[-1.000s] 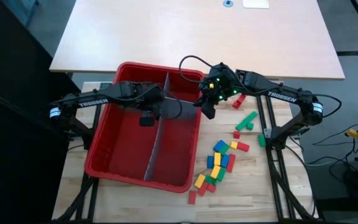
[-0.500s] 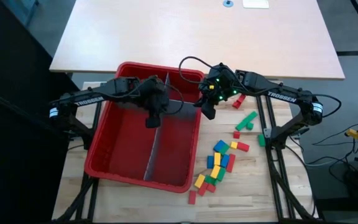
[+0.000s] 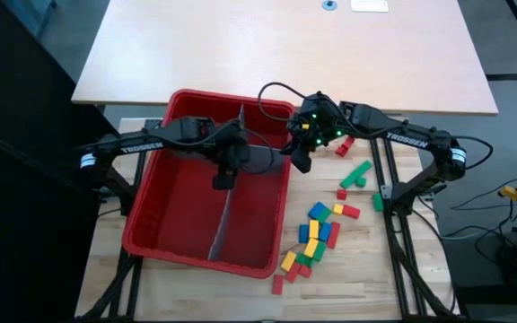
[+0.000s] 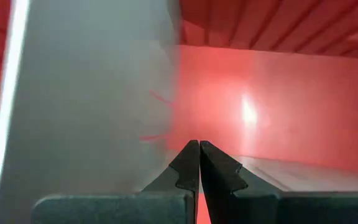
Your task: Sort blocks
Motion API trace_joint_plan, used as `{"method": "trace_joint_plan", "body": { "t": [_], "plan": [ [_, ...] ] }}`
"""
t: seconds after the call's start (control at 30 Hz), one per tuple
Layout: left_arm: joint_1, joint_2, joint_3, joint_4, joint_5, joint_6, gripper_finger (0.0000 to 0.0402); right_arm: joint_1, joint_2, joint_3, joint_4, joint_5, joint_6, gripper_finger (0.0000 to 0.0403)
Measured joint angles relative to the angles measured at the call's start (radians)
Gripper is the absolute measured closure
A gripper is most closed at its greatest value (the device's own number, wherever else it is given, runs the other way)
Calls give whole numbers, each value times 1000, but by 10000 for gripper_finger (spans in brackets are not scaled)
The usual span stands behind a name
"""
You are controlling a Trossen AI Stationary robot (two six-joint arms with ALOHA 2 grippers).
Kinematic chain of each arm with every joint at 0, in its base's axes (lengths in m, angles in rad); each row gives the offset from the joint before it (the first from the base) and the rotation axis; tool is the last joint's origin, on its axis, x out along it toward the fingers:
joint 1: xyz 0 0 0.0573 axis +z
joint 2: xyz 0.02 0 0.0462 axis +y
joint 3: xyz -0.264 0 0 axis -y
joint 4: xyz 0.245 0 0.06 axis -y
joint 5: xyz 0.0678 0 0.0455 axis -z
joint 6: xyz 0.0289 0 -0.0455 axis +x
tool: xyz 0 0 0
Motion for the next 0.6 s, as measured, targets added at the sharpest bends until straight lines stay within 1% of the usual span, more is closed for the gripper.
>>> {"method": "trace_joint_plan", "body": {
  "t": [0.33,0.6],
  "plan": [
    [-6,14,-1,-8,22,-3,402,-7,0,0,1,2,-7,403],
    [-7,-19,-6,-1,17,-3,402,-12,0,0,8,2,-8,403]
  ]
}}
